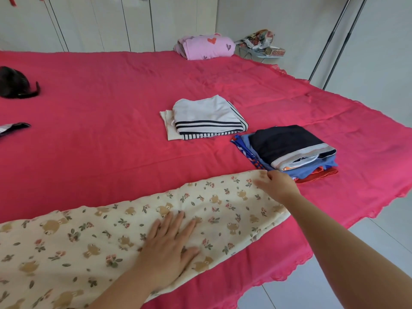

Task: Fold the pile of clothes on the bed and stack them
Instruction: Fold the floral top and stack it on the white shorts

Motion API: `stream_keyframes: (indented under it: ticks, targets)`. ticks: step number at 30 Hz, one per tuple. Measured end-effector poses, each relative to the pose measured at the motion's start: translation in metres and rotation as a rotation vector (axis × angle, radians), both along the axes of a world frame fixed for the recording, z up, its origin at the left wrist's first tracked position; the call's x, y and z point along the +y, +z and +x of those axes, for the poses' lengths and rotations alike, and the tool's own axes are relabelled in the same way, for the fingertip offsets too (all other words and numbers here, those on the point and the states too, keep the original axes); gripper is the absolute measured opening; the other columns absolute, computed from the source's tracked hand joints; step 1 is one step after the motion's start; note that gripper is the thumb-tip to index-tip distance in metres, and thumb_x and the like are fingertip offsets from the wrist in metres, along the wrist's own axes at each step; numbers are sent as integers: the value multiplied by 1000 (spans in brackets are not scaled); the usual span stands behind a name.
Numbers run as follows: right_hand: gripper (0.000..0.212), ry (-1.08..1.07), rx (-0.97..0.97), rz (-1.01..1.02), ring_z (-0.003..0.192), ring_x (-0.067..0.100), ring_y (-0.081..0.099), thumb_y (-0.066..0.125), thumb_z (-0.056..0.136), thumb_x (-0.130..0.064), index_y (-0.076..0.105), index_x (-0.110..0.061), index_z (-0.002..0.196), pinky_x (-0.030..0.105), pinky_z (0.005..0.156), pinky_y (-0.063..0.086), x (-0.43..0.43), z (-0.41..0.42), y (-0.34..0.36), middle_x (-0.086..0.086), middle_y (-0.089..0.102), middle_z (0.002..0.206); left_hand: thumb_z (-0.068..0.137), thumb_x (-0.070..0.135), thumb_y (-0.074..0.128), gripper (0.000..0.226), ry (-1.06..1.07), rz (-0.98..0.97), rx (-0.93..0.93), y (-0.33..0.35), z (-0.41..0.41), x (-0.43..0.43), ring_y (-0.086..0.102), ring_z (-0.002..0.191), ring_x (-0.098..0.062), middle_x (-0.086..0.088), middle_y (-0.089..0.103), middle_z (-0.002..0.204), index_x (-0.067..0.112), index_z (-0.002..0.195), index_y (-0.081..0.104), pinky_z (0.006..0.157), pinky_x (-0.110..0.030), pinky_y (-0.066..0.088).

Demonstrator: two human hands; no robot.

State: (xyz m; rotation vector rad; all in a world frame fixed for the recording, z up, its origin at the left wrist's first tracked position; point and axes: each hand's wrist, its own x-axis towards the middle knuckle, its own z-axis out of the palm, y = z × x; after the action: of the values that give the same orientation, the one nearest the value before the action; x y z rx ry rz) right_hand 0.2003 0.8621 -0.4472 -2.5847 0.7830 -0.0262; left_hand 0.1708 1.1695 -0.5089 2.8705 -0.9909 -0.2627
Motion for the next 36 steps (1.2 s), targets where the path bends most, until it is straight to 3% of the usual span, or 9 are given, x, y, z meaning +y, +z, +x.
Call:
stream_keyframes:
  ticks: [6,10,14,17,19,25,29,32,36]
  targets:
    - [27,-25,-88,11,63,26,49,53,88,-17,48,-7,64,28,47,25,3,12,5,5,47,60,65,76,-28,66,14,-14,13,-8,2,-1,-43,128,-18,11,-37,145,50,124,-40,100,-30,-34]
    - [7,35,-384,145,65,14,49,54,86,-6,59,-9,82,14,48,34,8,-4,14,-2,55,69,66,76,-26,63,18,-20,30,-7,4,-1,-42,129,-14,12,-38,145,50,120,-43,104,-31,-31]
    - [34,323,-277,225,62,-1,52,55,74,10,52,-23,67,3,60,38,13,-47,23,-13,55,67,78,73,-7,62,20,6,52,-5,6,-3,-35,133,-13,10,-30,150,48,128,-35,110,-35,-22]
    - [27,475,69,65,82,11,59,65,75,-3,53,-25,83,14,70,45,8,-63,21,-9,60,85,87,67,17,66,55,-63,38,10,12,-7,-8,143,-13,9,-1,157,42,146,3,115,-36,-5]
    - [38,418,55,80,94,12,57,73,74,-19,53,-26,106,21,78,44,13,-62,23,-7,60,100,90,59,27,60,103,-186,-31,22,16,-17,6,142,-12,8,14,154,35,145,21,115,-35,5]
    - [52,659,53,-97,117,8,45,70,78,-33,53,-30,127,22,101,35,38,-45,12,-10,53,125,94,54,28,64,36,-122,41,26,24,-51,-10,144,-18,2,-8,157,30,149,4,115,-40,-6]
    - [48,726,109,-24,104,2,50,71,71,-50,63,-32,115,23,91,42,33,-51,7,-16,57,110,92,61,26,68,26,-64,62,19,37,-60,-16,143,-22,1,-12,157,32,148,0,114,-43,-10]
    - [10,677,-23,-192,71,0,48,61,80,-27,70,-25,85,26,70,42,29,-44,-4,-15,54,75,89,66,25,70,19,-64,67,15,43,-68,-17,143,-24,1,-12,157,35,147,2,113,-44,-12]
    - [26,69,-295,-44,54,16,39,49,92,-16,51,-11,66,29,51,23,15,-12,-5,-1,43,55,83,74,18,78,34,-51,70,9,45,-77,-22,141,-26,1,-16,156,35,147,-2,111,-47,-16]
